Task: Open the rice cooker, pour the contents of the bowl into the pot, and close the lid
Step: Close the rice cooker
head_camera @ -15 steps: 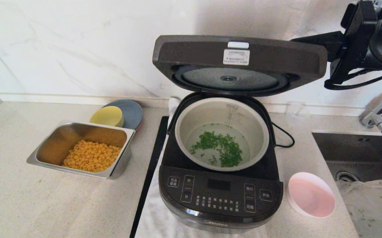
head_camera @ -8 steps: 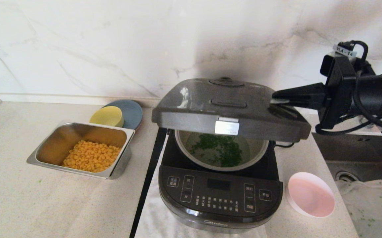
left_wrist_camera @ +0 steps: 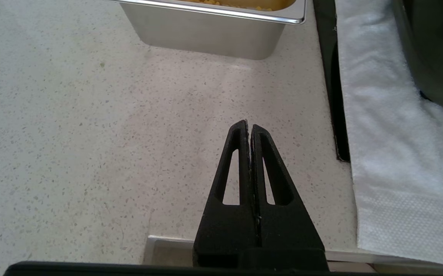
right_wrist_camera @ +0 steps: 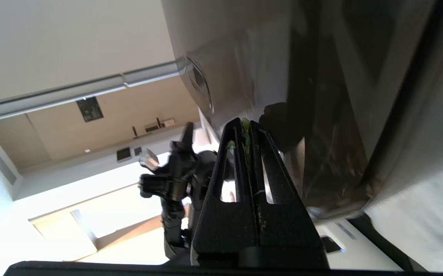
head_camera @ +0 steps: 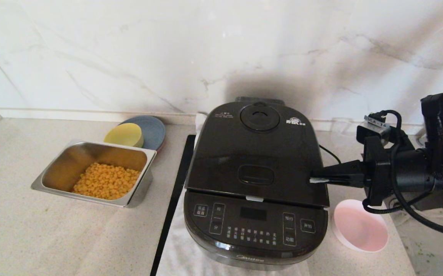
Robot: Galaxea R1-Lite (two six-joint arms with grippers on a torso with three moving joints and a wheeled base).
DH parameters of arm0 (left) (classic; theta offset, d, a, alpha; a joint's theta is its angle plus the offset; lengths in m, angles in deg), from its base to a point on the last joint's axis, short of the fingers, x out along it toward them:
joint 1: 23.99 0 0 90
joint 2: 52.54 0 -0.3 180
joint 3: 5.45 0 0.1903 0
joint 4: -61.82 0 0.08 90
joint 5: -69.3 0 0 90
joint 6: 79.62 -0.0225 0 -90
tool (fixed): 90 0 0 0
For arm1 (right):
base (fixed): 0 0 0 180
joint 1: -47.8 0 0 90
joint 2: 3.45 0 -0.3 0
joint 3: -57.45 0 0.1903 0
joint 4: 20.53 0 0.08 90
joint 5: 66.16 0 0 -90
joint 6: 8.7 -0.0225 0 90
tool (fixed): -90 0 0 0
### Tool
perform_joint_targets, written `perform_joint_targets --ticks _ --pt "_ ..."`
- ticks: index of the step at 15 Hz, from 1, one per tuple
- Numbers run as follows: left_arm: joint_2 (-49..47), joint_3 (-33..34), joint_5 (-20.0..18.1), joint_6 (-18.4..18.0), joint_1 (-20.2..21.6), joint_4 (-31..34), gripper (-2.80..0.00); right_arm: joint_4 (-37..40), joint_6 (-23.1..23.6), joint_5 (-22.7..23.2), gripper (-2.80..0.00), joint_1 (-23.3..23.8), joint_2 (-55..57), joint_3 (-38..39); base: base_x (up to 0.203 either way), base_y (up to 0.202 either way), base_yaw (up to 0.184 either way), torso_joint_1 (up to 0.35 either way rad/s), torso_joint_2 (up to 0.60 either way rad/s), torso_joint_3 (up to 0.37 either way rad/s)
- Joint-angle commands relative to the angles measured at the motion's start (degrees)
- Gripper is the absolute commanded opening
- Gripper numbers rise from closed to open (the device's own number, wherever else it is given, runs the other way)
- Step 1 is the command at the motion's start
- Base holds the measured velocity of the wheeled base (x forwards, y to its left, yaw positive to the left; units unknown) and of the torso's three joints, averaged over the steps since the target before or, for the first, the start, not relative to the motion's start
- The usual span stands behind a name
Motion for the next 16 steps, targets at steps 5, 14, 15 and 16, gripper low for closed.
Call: perform_joint_targets --ticks 5,14,15,16 --pt "0.0 0.0 0.0 0.0 0.0 0.0 -2.80 -6.2 0.0 -0.8 -2.80 0.0 6.5 1.9 0.000 0.000 0.000 0.000 0.00 0.000" --pt "0.0 0.0 -0.1 0.0 0.0 0.0 -2.80 -3.7 -0.7 -3.7 -2.80 -0.2 -4.3 -2.5 0.000 0.000 0.000 0.000 0.00 0.000" --pt "0.0 0.0 0.0 0.0 0.0 0.0 -2.80 -0.3 -0.8 -5.7 -2.80 -0.5 -5.2 -5.7 0.000 0.000 0.000 0.000 0.00 0.000" --pt "0.0 0.0 0.0 0.0 0.0 0.0 -2.80 4.2 -0.8 -8.8 -2.80 -0.7 -5.8 -9.5 0.000 0.000 0.000 0.000 0.00 0.000"
